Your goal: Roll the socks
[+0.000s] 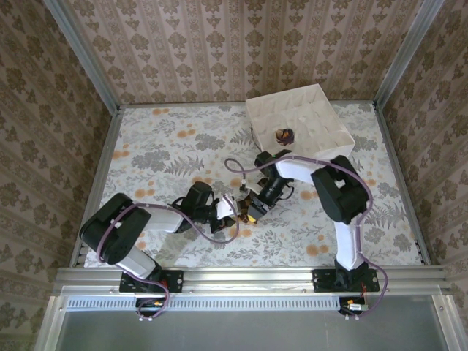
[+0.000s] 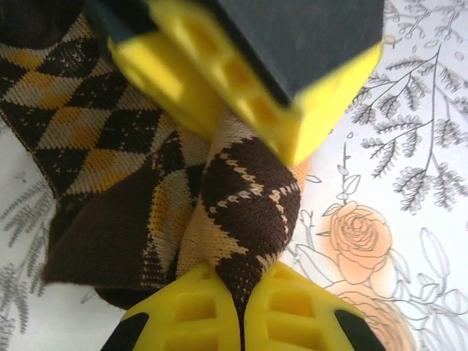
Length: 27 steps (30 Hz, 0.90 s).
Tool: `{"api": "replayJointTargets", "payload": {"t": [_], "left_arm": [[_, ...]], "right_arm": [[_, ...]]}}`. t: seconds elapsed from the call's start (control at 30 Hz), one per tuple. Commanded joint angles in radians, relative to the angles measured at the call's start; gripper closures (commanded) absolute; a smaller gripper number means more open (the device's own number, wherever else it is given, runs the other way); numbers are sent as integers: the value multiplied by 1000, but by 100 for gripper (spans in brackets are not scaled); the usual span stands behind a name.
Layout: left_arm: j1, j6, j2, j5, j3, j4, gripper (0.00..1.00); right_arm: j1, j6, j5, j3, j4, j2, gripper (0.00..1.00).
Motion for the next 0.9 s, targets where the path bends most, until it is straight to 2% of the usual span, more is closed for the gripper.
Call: {"api": "replayJointTargets", "payload": {"t": [0.0,0.13,0.27,0.47,0.6,0.73,0.87], "left_arm": [[-3,-171,11,42,36,-165,100],[-2,-266,68,55,125,-302,100],[19,-322,127,108,205,-398,100],[38,-369,207,174,316,-550,100],[54,-390,255,208,372,-640,100],[65,-403,270,225,392,-678,100],[76,-417,284,255,408,-700,100]], "right_arm": [[-34,199,27,-112,273,-186,58],[-41,302,128,-274,477,-372,56],[-18,315,302,-404,559,-529,56],[154,203,584,-551,638,-760,59],[224,87,689,-666,735,-905,57],[264,-50,724,-712,751,-953,51],[331,-128,811,-692,755,-876,46]]}}
